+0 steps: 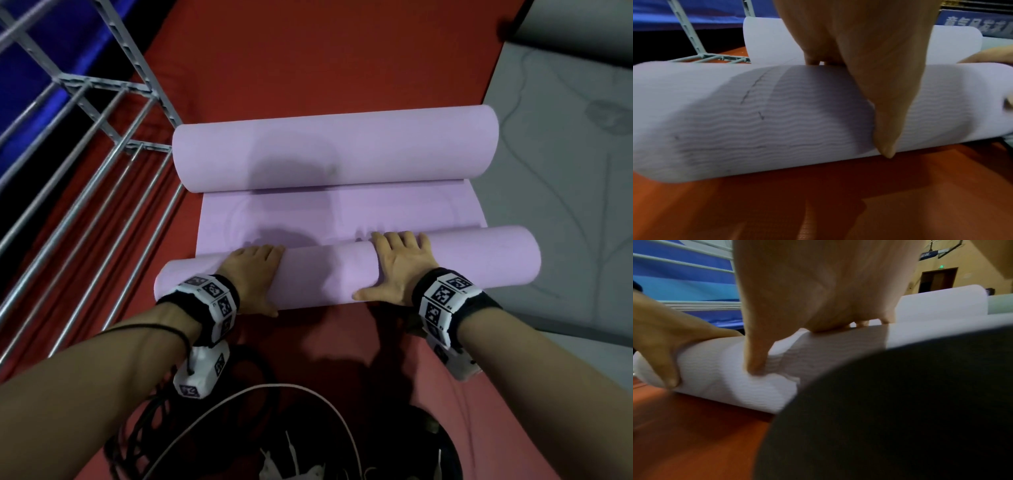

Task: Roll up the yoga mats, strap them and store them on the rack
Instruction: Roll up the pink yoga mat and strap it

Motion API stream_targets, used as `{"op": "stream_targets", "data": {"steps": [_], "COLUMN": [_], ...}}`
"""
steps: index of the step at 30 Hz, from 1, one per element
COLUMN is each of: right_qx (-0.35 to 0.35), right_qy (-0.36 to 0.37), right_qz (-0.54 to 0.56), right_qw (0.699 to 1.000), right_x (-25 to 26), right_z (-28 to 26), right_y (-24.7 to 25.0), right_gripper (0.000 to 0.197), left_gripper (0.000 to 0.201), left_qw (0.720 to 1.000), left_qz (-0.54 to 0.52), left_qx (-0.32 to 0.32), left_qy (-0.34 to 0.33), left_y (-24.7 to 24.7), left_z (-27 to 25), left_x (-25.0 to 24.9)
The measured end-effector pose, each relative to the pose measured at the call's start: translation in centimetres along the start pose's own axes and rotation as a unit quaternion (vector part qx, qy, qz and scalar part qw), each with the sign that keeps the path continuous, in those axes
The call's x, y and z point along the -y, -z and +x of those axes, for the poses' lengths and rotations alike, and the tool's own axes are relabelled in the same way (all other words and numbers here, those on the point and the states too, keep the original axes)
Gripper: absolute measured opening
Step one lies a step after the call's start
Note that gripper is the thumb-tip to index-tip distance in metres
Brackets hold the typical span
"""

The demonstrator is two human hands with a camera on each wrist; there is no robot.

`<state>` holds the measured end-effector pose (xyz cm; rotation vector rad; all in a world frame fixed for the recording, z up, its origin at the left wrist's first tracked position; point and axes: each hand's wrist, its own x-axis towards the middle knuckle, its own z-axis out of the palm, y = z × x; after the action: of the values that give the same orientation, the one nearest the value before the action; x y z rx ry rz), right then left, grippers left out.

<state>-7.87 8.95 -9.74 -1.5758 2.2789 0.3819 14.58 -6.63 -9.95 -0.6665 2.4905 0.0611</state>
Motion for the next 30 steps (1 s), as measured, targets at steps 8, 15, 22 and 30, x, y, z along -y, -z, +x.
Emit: {"op": "stream_targets", "data": {"steps": [8, 15, 22, 30], "right_qx": [-0.001, 0.102, 0.085, -0.009], "right_qy": [-0.002, 0.017, 0.018, 0.050], "right_qz": [0.010, 0.052, 0.023, 0.059], "right_qw": [1.000, 0.993, 0.996, 0.997], "right_x": [-0.3, -1.1, 0.5, 1.3], "right_z": [-0.4, -2.1, -3.2, -3.4], "right_y": [0.1, 0.2, 0.5, -2.0], "right_gripper": [0.113, 0.113, 0.106, 0.118], "left_gripper": [0.118, 0.095, 0.107, 0.123], "left_qw": [1.000, 0.987, 0.953, 0.949], "left_qz": [0.012, -0.082, -0.209, -0.260], "left_qx": [0.029, 0.123, 0.215, 0.174], "left_qy": [0.003, -0.056, -0.048, -0.046], "left_y": [1.8, 0.1, 1.0, 1.0], "left_z": [-0.2, -1.5, 0.2, -0.4], "left_x": [-0.3, -1.0, -0.2, 1.2]}}
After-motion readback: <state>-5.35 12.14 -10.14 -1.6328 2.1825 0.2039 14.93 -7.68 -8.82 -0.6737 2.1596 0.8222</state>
